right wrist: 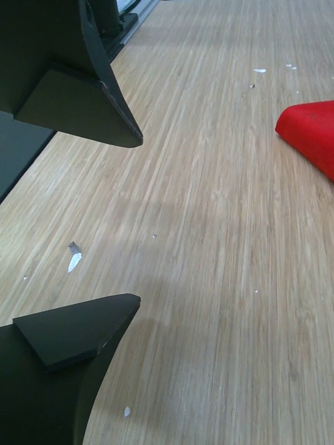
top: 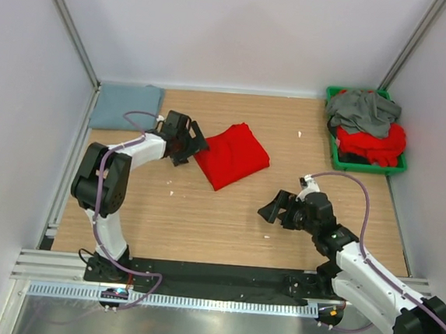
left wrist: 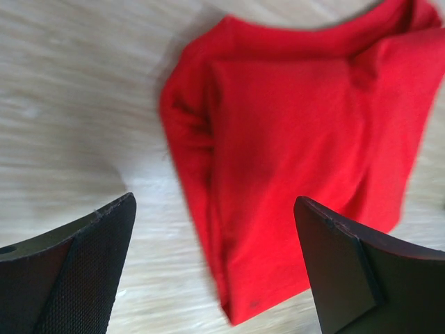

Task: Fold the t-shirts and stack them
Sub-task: Neatly place the folded tshirt to the corner

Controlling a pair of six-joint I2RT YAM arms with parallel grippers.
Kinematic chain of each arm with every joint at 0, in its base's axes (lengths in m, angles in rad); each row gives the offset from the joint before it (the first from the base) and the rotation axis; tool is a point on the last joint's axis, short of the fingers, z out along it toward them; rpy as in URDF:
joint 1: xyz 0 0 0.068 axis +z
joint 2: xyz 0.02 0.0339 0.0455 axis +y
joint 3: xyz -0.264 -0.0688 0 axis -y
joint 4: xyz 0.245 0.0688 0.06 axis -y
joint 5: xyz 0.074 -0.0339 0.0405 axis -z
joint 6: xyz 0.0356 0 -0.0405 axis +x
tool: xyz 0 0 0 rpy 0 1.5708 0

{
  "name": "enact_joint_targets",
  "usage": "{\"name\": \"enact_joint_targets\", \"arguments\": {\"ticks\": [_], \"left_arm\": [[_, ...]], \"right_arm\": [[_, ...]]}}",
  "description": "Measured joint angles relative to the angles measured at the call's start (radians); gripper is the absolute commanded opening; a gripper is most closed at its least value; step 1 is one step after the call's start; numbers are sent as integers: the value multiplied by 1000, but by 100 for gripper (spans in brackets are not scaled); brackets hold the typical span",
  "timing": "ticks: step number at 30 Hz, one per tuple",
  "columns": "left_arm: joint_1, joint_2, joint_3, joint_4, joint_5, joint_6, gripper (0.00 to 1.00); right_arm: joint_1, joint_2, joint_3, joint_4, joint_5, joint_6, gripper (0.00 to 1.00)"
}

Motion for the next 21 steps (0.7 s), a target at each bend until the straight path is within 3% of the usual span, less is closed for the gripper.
{"name": "enact_joint_targets", "arguments": {"ticks": [4, 7, 9, 13, 17, 21], "left_arm": [[0, 8, -29, 90, -1, -72, 91], [0, 31, -37, 135, 2, -110, 81], [0, 47, -38, 164, 3, -137, 64], [0, 103, -36, 226, 17, -180, 0], [0, 146, 15, 229, 31, -167, 0], [2, 153, 114, 109, 9, -83, 0]], "right_arm": [[3, -35, -53, 64, 0, 17, 93], [4, -31, -77, 93, 0, 23, 93], [4, -19, -88, 113, 0, 24, 93], [4, 20, -101, 152, -2, 26, 93], [6, 43, -106, 173, -7, 27, 92], [6, 42, -109, 192, -7, 28, 93]]}}
